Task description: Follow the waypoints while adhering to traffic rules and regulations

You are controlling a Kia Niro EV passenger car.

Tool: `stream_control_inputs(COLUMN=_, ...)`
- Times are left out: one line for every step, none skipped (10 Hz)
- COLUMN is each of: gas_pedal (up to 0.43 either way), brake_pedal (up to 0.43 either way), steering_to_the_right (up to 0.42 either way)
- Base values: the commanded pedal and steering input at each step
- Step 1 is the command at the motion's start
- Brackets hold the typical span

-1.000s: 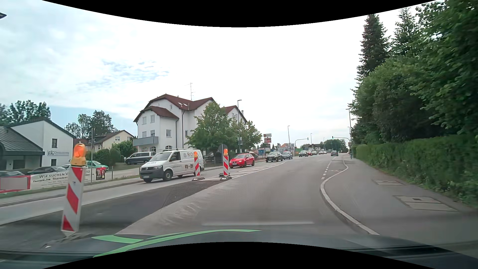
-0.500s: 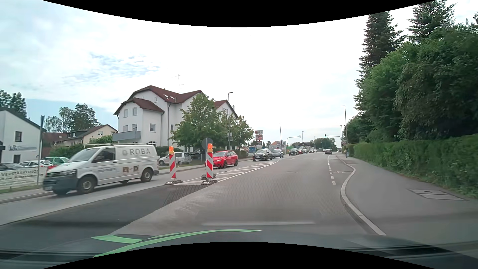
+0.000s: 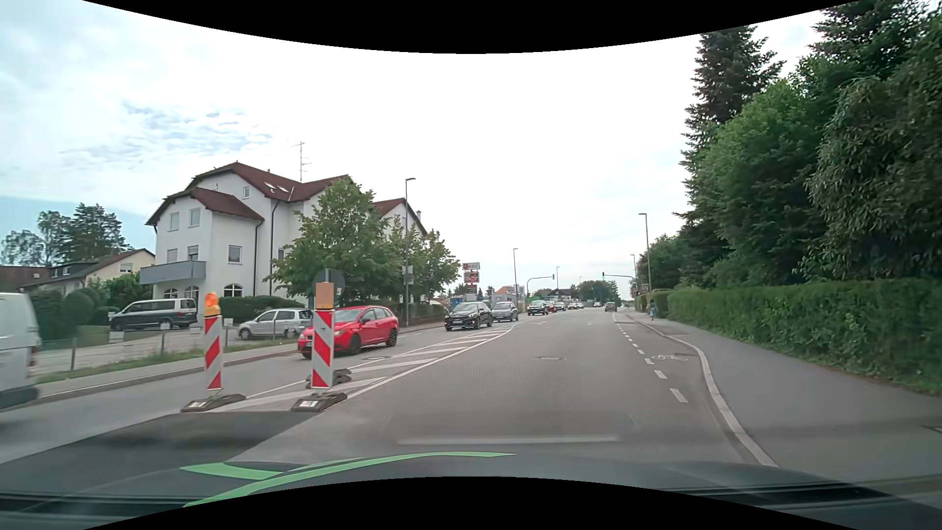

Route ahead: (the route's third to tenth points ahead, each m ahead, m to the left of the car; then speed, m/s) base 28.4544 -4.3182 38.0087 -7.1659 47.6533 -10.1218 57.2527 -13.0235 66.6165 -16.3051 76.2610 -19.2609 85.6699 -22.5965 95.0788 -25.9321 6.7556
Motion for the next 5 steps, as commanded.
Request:
stream_control_inputs(gas_pedal=0.197, brake_pedal=0.0, steering_to_the_right=0.131)
stream_control_inputs(gas_pedal=0.197, brake_pedal=0.0, steering_to_the_right=0.131)
stream_control_inputs(gas_pedal=0.197, brake_pedal=0.0, steering_to_the_right=0.13)
stream_control_inputs(gas_pedal=0.197, brake_pedal=0.0, steering_to_the_right=0.127)
stream_control_inputs(gas_pedal=0.197, brake_pedal=0.0, steering_to_the_right=0.12)
